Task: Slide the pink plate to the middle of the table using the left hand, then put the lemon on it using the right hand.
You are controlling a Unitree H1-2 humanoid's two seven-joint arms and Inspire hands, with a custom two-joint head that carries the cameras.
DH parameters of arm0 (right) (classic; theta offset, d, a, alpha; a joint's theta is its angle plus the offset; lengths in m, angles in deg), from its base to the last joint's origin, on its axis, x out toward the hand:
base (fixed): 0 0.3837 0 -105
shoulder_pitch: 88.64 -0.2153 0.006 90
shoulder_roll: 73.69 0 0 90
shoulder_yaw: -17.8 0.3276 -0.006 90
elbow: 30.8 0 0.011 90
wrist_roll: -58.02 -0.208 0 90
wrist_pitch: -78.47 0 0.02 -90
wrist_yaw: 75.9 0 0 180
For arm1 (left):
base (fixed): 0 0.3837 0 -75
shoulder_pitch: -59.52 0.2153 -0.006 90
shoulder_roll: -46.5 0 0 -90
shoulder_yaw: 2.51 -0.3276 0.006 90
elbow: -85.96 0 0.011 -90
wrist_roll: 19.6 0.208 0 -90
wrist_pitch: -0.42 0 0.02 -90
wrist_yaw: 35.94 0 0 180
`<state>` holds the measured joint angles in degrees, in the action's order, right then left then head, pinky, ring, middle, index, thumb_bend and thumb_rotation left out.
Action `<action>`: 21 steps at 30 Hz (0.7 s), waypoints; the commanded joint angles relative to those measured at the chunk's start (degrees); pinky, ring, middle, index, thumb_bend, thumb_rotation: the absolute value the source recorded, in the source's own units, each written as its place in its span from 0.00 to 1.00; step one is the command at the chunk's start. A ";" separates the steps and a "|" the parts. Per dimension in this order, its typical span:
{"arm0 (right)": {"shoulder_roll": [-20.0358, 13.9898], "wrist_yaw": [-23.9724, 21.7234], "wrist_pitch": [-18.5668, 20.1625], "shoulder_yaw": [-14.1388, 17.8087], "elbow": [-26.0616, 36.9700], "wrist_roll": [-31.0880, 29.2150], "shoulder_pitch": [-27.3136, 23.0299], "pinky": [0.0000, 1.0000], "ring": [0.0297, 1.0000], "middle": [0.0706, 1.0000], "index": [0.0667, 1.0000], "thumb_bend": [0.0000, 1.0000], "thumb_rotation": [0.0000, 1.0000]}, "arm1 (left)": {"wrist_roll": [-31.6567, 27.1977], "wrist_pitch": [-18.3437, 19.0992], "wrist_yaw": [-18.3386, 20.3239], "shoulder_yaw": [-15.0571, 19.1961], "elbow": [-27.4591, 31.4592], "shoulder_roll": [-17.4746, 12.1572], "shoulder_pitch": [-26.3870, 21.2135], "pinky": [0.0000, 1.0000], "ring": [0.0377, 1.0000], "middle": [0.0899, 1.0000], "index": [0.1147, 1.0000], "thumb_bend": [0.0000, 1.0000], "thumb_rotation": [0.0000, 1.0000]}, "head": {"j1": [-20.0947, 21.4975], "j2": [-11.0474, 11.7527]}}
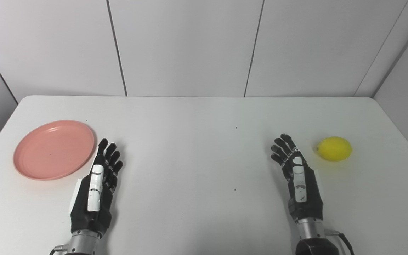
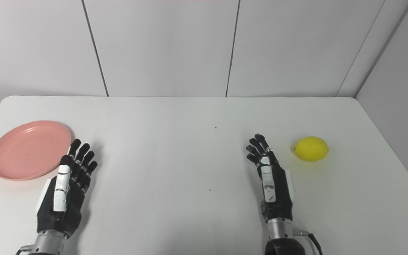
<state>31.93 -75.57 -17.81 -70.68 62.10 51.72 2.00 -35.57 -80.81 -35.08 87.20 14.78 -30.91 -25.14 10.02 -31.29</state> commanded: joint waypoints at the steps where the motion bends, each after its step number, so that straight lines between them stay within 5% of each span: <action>1: -0.97 -1.45 2.10 0.29 -4.10 -0.87 2.36 0.84 0.84 0.86 0.87 0.90 0.99 | -0.22 0.00 -0.08 0.24 1.68 1.39 0.52 1.00 1.00 1.00 1.00 0.51 0.89 | -0.15 0.06; 6: -2.50 -1.76 2.59 -0.47 -0.75 0.56 3.57 0.83 0.84 0.86 0.87 0.89 1.00 | -0.17 -0.24 0.28 0.14 1.35 1.43 0.45 1.00 1.00 1.00 1.00 0.51 0.87 | -1.05 0.59; 10: -6.10 -3.40 -0.76 0.84 3.54 0.92 6.53 0.86 0.86 0.87 0.87 0.92 0.97 | -0.44 -0.33 0.32 0.62 0.93 1.13 0.03 1.00 1.00 1.00 1.00 0.50 0.88 | -0.58 0.54; 14: -7.48 -4.45 -5.64 1.89 -2.15 -0.06 6.10 0.85 0.85 0.86 0.86 0.96 0.96 | -0.75 -0.19 0.83 1.11 0.33 0.65 -0.62 1.00 1.00 1.00 1.00 0.49 0.88 | 1.20 0.88; 21: -5.69 -3.27 -2.92 2.82 -6.70 -0.40 1.90 0.86 0.85 0.86 0.87 0.92 1.00 | -0.66 0.19 0.52 1.38 0.52 1.31 -0.96 1.00 1.00 1.00 1.00 0.48 0.91 | 0.73 1.20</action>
<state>24.72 -78.88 -21.14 -66.97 59.57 51.36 1.76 -36.10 -80.15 -34.59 88.38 13.62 -30.55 -25.79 10.81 -30.06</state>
